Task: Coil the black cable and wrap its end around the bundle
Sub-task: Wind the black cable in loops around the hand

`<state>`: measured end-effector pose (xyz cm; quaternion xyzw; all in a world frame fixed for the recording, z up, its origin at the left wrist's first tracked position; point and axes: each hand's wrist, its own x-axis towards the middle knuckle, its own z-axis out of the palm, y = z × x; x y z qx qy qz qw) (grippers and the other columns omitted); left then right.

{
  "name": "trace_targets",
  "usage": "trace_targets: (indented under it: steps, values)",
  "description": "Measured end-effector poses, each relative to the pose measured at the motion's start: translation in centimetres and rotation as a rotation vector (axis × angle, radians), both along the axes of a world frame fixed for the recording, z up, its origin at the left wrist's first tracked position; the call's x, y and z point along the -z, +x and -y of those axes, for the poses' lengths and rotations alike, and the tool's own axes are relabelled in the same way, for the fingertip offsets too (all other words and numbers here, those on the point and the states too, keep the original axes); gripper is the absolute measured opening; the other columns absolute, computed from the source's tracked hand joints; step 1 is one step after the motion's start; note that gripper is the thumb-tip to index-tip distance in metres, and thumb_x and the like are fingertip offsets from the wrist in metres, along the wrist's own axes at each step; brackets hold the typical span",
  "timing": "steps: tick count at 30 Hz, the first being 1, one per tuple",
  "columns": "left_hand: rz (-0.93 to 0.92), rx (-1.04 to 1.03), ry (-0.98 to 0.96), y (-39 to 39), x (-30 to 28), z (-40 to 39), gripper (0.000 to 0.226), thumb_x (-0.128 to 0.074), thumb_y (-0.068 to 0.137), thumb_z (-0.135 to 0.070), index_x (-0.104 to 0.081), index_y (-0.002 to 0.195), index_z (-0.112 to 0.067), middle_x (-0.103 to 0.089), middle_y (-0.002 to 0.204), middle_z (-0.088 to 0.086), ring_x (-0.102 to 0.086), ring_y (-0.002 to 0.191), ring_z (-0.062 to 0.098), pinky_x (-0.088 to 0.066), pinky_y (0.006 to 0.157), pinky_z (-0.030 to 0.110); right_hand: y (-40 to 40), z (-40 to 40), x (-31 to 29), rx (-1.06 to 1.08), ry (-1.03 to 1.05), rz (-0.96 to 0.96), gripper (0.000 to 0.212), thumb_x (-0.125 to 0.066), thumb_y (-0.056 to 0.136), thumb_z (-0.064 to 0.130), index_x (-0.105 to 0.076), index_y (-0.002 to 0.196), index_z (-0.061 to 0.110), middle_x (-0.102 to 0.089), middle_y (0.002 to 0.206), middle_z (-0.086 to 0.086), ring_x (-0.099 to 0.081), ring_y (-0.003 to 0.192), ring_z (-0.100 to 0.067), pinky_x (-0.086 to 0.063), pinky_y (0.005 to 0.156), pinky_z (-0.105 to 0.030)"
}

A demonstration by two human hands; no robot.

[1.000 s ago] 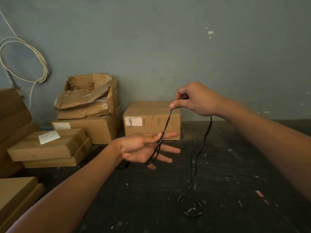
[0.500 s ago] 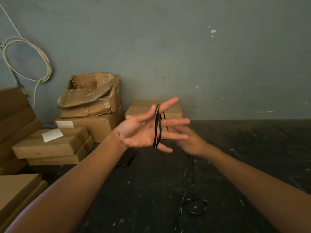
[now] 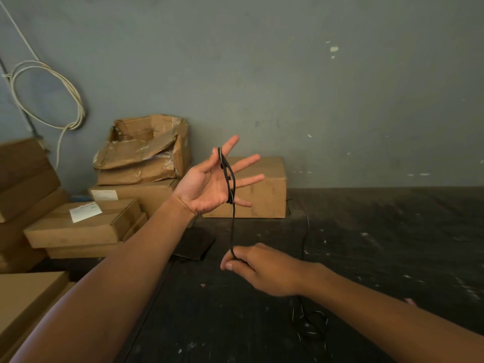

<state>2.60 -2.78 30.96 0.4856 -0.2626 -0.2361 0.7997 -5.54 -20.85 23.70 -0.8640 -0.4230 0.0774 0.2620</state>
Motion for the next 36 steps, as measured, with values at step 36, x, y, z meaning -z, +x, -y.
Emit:
trace_targets:
  steps: [36]
  values:
    - [0.027, 0.543, 0.295, -4.4, 1.3, 4.1, 0.056, -0.033, 0.097, -0.046, -0.022, 0.152, -0.042, -0.028, 0.159, 0.015, -0.021, 0.145, 0.047, -0.023, 0.106, 0.069, 8.3, 7.9, -7.9, 0.232, 0.242, 0.391, 0.019, -0.055, 0.096, 0.016, -0.071, 0.104, 0.009, -0.072, 0.098, -0.001, -0.067, 0.092, -0.019, -0.054, 0.085, -0.046]
